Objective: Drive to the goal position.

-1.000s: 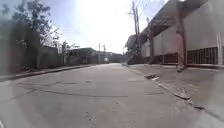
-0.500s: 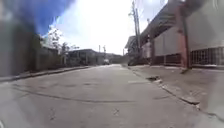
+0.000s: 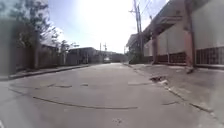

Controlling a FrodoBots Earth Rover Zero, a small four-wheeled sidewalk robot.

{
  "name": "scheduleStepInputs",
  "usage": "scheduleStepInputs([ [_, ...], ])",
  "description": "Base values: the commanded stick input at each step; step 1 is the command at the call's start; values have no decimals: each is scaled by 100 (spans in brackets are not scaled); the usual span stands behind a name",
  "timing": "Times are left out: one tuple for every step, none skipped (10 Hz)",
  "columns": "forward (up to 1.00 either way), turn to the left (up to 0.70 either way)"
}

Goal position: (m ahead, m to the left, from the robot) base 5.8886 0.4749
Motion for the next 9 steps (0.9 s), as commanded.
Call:
scheduleStepInputs([
  [70,0],
  [70,0],
  [70,0],
  [70,0],
  [70,0],
  [70,0],
  [70,0],
  [70,0],
  [70,0],
])
